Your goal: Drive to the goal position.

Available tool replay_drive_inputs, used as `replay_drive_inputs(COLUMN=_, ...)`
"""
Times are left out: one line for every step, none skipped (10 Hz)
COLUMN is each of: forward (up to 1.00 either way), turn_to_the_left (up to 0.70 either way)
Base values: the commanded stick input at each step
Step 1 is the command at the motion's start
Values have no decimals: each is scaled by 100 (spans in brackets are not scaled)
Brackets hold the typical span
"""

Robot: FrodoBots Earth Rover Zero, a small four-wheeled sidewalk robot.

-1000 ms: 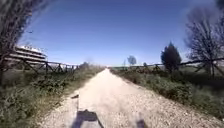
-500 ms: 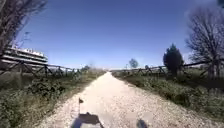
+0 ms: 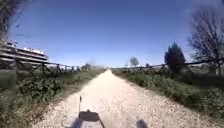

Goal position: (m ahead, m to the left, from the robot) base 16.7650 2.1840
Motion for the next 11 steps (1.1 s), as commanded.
replay_drive_inputs(forward=50, turn_to_the_left=0)
replay_drive_inputs(forward=50, turn_to_the_left=0)
replay_drive_inputs(forward=50, turn_to_the_left=0)
replay_drive_inputs(forward=50, turn_to_the_left=0)
replay_drive_inputs(forward=50, turn_to_the_left=0)
replay_drive_inputs(forward=50, turn_to_the_left=0)
replay_drive_inputs(forward=50, turn_to_the_left=0)
replay_drive_inputs(forward=50, turn_to_the_left=0)
replay_drive_inputs(forward=50, turn_to_the_left=0)
replay_drive_inputs(forward=50, turn_to_the_left=0)
replay_drive_inputs(forward=50, turn_to_the_left=0)
